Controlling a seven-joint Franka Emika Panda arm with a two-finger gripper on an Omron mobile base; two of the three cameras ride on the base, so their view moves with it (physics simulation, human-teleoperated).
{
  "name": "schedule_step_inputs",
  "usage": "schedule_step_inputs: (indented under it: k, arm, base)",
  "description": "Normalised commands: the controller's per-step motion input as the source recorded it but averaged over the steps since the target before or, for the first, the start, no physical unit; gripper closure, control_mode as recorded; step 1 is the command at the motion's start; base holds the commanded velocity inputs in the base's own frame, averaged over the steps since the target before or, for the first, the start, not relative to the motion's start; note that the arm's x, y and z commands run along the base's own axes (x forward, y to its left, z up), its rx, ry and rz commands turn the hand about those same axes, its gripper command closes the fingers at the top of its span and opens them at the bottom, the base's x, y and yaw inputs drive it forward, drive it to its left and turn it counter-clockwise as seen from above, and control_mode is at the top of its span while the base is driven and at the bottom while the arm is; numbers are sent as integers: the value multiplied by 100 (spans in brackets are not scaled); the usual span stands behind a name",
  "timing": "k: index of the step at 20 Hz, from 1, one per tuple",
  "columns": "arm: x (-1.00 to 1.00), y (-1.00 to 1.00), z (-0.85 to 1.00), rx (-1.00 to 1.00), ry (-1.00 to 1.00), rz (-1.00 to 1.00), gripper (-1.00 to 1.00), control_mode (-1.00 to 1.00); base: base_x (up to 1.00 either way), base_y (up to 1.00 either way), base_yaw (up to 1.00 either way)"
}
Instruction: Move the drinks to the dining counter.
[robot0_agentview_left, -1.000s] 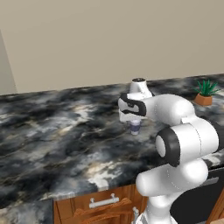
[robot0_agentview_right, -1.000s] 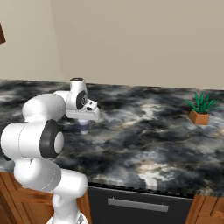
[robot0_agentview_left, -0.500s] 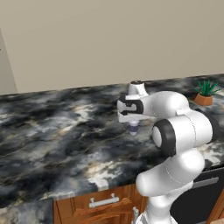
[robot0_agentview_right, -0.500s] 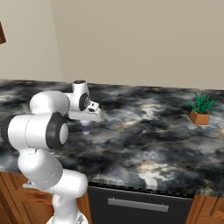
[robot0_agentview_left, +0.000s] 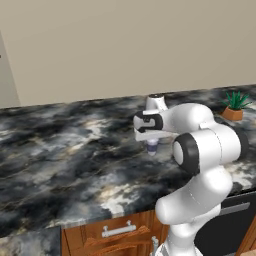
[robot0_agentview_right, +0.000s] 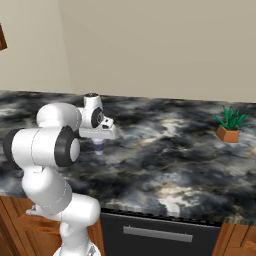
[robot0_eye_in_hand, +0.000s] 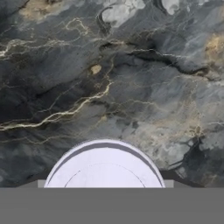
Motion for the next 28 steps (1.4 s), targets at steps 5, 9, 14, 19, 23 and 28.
schedule_step_inputs:
  k: [5, 9, 14, 19, 23, 28]
  arm:
    - [8, 0, -17, 0, 0, 0, 100, -100]
    - [15, 0, -15, 0, 0, 0, 100, -100]
    - [5, 0, -15, 0, -1, 2, 100, -100]
    - [0, 0, -14, 0, 0, 1, 100, -100]
    - [0, 0, -18, 0, 0, 1, 100, -100]
    - [0, 0, -20, 0, 0, 0, 100, -100]
  base:
    - [0, 0, 0]
    - [0, 0, 0]
    - [0, 0, 0]
    - [0, 0, 0]
    - [0, 0, 0]
    - [0, 0, 0]
